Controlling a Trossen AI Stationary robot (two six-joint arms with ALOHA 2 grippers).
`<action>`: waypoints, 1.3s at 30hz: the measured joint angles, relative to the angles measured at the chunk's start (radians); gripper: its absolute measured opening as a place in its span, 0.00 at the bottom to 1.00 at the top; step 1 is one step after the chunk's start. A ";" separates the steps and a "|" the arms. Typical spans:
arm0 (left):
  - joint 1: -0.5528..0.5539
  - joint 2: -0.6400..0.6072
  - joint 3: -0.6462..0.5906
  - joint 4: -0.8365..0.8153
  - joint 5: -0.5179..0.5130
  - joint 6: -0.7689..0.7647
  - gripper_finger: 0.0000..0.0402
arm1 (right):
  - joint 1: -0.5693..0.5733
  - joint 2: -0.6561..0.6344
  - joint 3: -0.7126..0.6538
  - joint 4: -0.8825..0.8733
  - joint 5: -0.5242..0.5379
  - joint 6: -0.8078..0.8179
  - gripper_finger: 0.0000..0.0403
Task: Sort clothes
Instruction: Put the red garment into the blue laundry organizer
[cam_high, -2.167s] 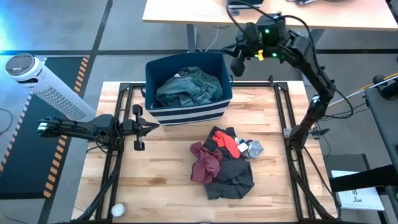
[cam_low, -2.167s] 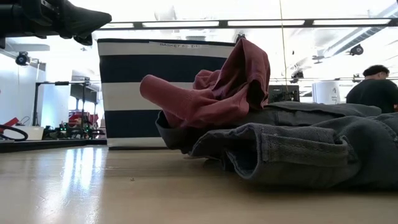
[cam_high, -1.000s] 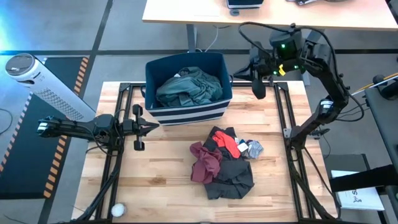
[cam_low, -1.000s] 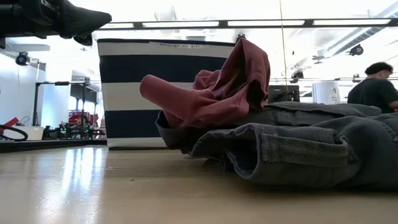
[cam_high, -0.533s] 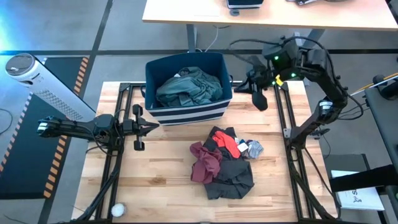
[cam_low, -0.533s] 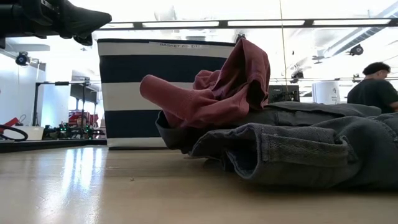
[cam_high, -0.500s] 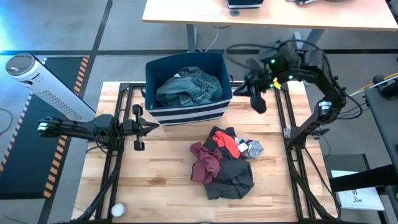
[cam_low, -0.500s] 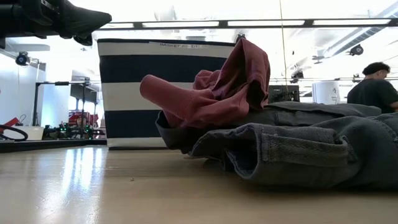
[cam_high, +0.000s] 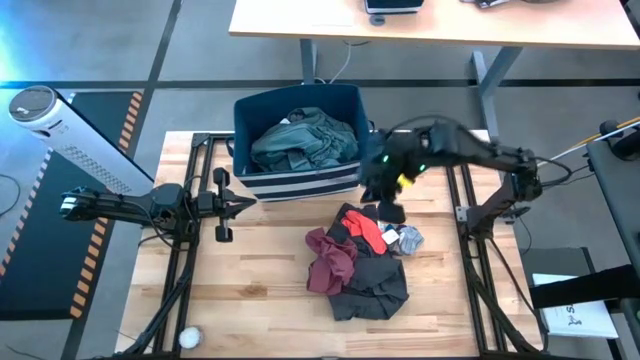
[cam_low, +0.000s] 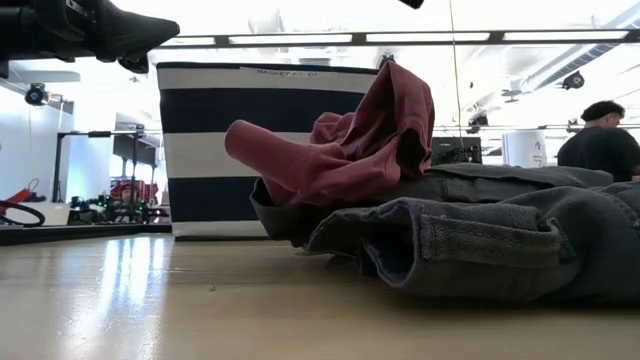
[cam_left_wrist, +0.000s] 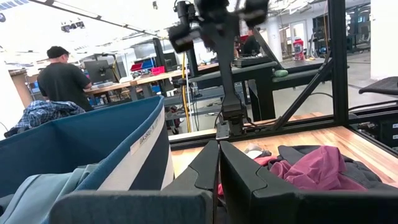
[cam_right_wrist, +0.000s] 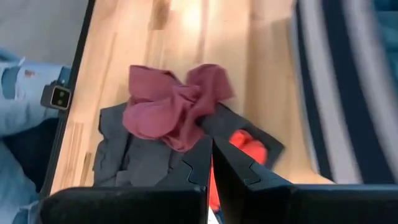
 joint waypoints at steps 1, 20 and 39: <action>0.000 0.000 0.000 0.000 0.000 0.000 0.00 | 0.018 0.000 -0.032 0.029 0.000 0.001 0.00; 0.000 0.000 0.000 0.000 0.000 -0.003 0.00 | 0.276 0.002 -0.413 0.493 0.180 0.234 0.34; 0.000 0.000 0.000 0.000 0.000 -0.004 0.00 | 0.275 0.002 -0.665 0.783 0.237 0.489 0.64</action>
